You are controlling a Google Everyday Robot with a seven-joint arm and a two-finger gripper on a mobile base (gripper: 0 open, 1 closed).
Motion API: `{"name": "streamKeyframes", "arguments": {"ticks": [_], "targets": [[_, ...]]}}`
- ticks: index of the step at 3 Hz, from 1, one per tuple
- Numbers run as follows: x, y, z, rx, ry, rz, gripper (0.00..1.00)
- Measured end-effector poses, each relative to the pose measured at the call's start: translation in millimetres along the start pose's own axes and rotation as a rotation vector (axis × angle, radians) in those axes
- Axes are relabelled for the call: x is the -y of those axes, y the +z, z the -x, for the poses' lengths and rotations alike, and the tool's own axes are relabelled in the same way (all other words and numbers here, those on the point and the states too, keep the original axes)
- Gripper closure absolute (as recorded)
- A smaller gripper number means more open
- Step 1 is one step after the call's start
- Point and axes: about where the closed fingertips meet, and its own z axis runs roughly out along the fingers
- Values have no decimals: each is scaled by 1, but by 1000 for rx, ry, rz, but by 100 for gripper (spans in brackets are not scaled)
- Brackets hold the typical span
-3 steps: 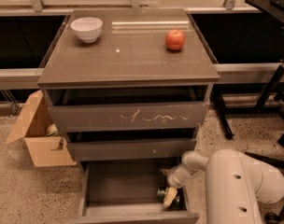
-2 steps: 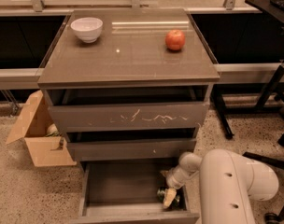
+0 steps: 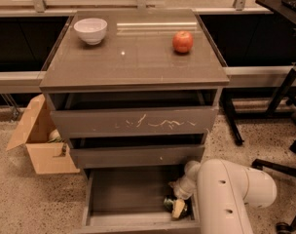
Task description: Pick green can from bottom drawer and place on counter
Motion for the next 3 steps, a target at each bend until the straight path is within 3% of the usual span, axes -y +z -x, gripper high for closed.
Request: {"name": "streamKeyframes", "arguments": {"ticks": [2,3], "targets": [[-2,5,-9,-19,3,18,66],[-3,4,-9,-19,3,18,89]]}}
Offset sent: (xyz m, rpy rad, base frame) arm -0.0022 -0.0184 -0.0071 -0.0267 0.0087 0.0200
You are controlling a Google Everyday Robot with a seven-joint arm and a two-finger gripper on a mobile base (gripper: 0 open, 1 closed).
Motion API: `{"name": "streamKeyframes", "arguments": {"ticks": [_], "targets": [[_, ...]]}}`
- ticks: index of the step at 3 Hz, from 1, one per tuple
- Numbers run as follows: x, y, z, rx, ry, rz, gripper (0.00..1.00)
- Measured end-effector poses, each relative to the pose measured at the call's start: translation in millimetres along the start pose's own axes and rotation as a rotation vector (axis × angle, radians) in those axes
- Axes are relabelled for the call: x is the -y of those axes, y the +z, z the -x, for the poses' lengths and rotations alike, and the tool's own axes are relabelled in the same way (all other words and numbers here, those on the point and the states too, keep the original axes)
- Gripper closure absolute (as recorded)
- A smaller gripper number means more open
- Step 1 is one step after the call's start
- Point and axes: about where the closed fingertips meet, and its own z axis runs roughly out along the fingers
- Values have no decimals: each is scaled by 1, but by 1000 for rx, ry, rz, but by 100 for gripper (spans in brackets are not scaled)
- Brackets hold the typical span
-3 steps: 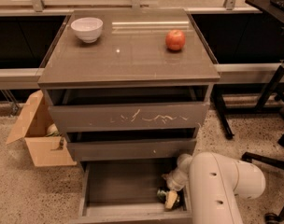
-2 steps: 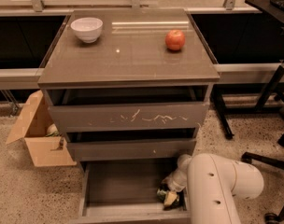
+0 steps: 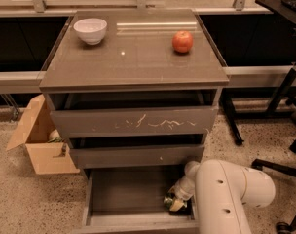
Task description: Pick green can from bottom drawer and place on counter
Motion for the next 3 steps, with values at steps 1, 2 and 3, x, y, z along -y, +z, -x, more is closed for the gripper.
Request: {"name": "streamKeyframes", "arguments": {"ticks": [1,2,3], "targets": [[-8,-37,22,107,-123,-30,100],[-25,-98,43,227,-257,-110,100],[-44,-149,53,345,-359,-167,100]]}}
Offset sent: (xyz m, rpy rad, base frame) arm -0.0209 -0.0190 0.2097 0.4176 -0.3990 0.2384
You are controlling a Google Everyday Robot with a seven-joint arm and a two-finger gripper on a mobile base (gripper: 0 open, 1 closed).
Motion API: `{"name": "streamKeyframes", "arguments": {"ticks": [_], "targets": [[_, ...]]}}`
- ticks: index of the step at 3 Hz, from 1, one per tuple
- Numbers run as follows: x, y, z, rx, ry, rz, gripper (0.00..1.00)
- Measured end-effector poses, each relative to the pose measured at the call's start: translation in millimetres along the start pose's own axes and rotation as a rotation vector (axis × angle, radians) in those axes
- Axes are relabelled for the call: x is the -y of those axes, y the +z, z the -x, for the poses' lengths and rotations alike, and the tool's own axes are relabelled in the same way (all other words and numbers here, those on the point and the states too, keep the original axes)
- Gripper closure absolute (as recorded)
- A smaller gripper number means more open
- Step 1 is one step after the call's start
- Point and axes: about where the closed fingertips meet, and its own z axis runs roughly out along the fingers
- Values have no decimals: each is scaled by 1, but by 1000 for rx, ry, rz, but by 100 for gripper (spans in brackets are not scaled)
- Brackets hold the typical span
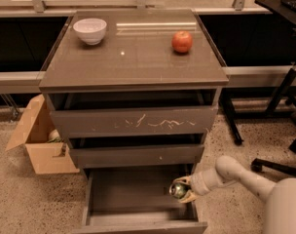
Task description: Pick green can from bottom drawer and place on counter
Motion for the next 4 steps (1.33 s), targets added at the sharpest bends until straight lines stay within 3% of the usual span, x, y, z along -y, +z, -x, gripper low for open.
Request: {"name": "streamKeyframes", "arguments": {"ticks": [2,3,4], "targets": [[-5,-5,10,56,-47,-1,100],[11,-44,36,0,-165,-94,100],[26,-99,95,-111,-331,-188,100]]}}
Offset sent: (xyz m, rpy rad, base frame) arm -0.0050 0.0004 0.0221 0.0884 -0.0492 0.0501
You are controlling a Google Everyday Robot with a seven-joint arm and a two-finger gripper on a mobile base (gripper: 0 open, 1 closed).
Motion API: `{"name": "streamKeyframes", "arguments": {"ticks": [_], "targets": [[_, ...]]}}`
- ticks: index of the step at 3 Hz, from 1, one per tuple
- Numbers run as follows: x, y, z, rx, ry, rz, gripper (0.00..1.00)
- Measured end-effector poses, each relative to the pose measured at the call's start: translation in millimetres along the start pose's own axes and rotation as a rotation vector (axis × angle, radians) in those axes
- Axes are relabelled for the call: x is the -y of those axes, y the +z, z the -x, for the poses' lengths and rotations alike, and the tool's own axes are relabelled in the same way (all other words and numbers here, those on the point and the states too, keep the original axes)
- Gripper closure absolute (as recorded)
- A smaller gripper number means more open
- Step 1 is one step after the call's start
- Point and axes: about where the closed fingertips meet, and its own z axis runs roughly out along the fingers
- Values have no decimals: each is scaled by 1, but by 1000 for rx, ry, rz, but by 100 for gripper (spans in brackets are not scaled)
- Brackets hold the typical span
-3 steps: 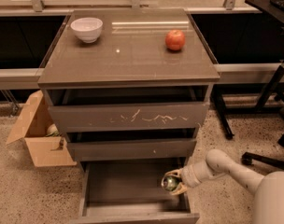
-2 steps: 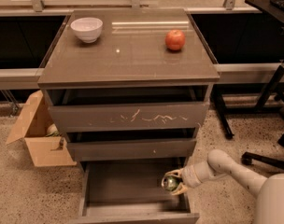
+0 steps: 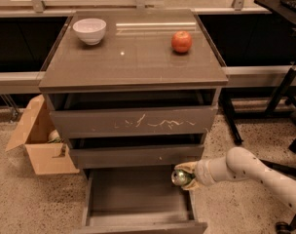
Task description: Pick green can from bottom drawer and place on counter
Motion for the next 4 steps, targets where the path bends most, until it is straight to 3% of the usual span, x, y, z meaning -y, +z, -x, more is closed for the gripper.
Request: {"name": "streamKeyframes", "arguments": {"ticks": [1,2,3,4], "targets": [[15,-43,63,-53,-156,3,100],[17,-53,82,-66,-198,24,100],[19,-56,83,-64,-206,19,100],[38,-88,113,-30,-315,-43,100]]}}
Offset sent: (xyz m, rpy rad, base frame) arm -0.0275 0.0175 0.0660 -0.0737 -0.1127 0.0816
